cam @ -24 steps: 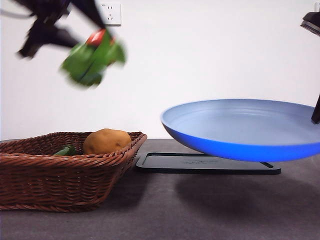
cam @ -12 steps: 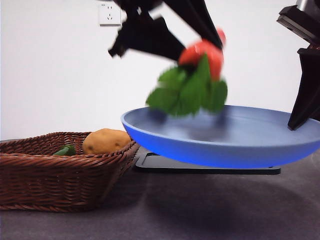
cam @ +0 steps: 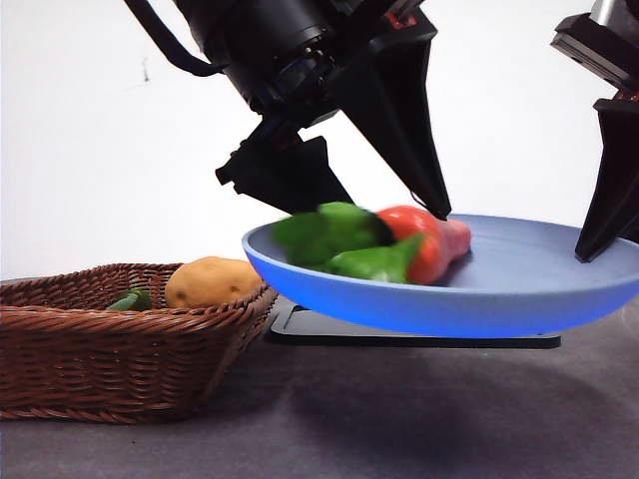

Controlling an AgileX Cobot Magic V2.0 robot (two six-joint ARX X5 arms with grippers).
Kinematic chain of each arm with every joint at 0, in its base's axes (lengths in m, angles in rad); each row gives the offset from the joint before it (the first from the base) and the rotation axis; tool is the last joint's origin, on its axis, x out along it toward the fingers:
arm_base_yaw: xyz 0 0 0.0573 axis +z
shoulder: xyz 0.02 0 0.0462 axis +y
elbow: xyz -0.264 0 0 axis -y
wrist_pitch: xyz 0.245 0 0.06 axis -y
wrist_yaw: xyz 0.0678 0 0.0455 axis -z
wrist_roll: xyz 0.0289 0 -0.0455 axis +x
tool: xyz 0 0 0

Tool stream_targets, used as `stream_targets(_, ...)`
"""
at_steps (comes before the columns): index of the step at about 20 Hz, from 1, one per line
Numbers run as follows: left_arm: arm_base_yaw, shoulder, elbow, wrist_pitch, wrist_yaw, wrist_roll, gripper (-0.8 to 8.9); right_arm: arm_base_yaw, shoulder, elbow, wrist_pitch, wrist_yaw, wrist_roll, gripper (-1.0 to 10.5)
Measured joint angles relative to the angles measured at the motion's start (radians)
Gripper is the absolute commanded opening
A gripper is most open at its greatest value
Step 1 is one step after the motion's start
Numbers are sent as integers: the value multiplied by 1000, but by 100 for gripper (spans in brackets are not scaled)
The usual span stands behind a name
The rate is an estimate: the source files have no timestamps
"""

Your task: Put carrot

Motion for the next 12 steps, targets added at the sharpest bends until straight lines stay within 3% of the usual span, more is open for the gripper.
stream_targets(7, 26, -158, 0, -86, -4, 0, 285, -27, 104, 0, 2, 0, 7, 3)
stream_targets(12, 50, -380, 0, -201, -142, 21, 285, -108, 311, 105, 77, 0, -9, 3)
